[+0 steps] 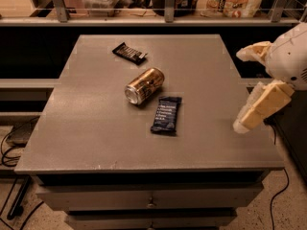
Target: Pick rxbar blueberry
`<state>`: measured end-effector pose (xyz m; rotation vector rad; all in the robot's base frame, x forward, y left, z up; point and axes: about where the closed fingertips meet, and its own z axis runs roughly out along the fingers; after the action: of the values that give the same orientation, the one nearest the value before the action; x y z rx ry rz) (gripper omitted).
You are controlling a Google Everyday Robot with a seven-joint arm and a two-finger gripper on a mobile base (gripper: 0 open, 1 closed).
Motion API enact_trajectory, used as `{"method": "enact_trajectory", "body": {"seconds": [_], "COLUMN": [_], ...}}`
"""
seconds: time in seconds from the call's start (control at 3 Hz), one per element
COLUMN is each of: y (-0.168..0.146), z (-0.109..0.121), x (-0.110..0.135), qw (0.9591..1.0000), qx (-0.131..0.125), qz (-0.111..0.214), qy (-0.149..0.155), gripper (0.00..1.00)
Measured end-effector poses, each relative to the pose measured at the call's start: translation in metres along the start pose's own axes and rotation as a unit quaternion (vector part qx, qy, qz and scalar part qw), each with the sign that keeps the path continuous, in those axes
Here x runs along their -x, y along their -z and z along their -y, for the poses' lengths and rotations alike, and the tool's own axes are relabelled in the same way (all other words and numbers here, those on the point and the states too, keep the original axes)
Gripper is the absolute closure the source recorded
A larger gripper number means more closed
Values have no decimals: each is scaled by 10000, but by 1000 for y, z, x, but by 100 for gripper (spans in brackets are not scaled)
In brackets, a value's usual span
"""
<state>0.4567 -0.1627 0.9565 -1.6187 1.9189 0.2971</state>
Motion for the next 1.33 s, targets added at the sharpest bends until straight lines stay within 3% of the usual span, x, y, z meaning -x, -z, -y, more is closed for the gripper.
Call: {"method": "enact_trajectory", "body": {"seconds": [0.33,1.0,1.33], "y": [-25,-28,-54], "z": [9,11,19], "x": [10,16,22], "qw": [9966,9953,9930], "qx": [40,35,87], "qz": [729,860,1087], "qy": [-391,-436,-456], "gripper": [0,0,0]}}
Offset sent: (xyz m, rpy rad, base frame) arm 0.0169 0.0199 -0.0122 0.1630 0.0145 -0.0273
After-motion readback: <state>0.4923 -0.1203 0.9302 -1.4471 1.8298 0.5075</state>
